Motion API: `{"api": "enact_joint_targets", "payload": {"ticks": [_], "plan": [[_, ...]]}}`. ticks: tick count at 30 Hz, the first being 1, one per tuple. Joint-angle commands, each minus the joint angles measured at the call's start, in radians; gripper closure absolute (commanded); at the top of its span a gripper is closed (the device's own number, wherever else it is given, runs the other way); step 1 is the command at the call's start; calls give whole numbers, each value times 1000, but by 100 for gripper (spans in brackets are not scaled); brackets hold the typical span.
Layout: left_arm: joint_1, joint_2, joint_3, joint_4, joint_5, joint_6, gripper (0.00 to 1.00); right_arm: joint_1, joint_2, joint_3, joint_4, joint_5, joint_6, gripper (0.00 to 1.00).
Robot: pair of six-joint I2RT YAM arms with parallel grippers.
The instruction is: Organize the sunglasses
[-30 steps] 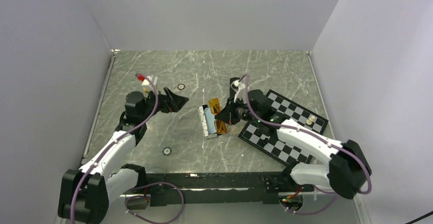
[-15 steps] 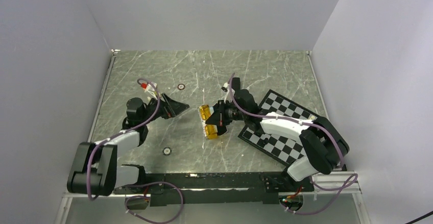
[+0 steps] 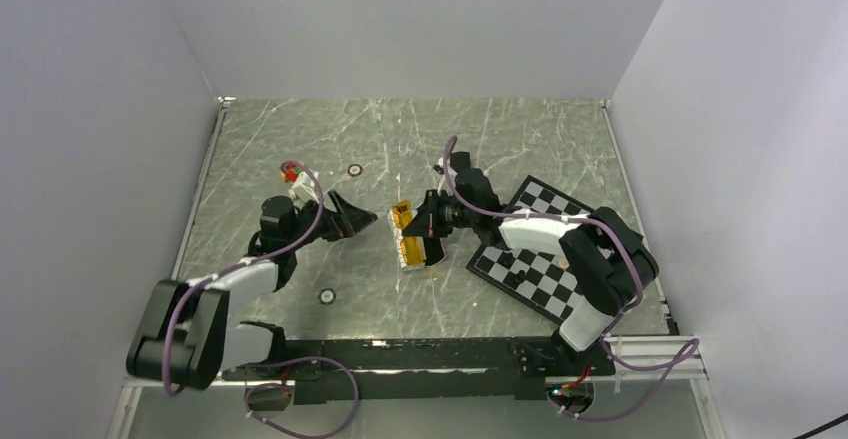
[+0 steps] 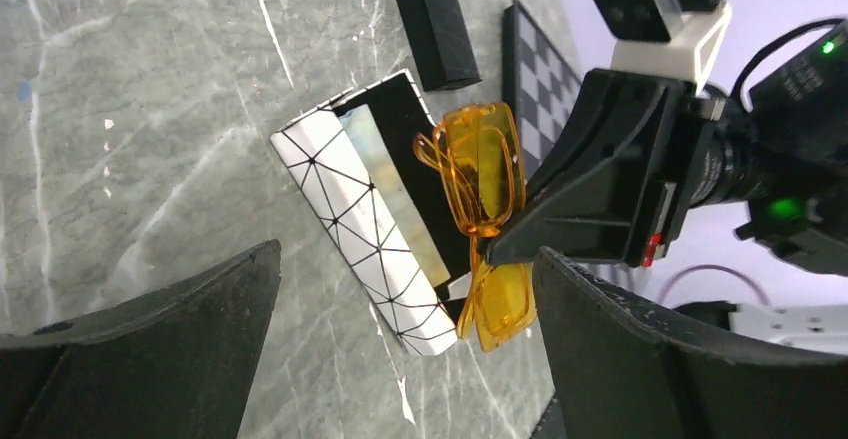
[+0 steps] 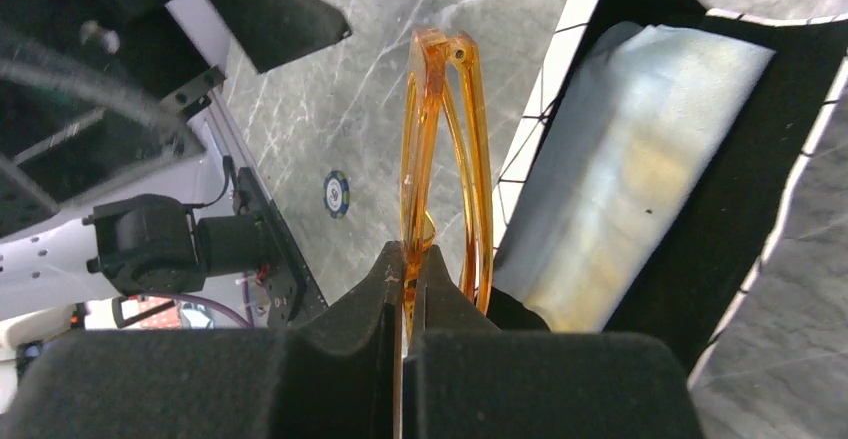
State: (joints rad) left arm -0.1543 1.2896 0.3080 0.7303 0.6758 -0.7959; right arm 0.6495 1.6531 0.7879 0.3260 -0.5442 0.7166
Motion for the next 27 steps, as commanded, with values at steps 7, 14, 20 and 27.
{"api": "enact_joint_targets", "payload": {"ticks": [7, 14, 20, 27], "plan": [[-149, -172, 91, -345, -293, 230, 1, -67, 122, 67, 128, -116, 46, 100], [-154, -15, 72, -156, -149, 144, 1, -83, 186, 59, 179, -119, 80, 100], [-184, 60, 97, -136, -159, 121, 1, -91, 190, 54, 162, -90, 69, 100], [-224, 131, 125, -115, -192, 83, 1, -93, 209, 61, 155, -71, 75, 100]]}}
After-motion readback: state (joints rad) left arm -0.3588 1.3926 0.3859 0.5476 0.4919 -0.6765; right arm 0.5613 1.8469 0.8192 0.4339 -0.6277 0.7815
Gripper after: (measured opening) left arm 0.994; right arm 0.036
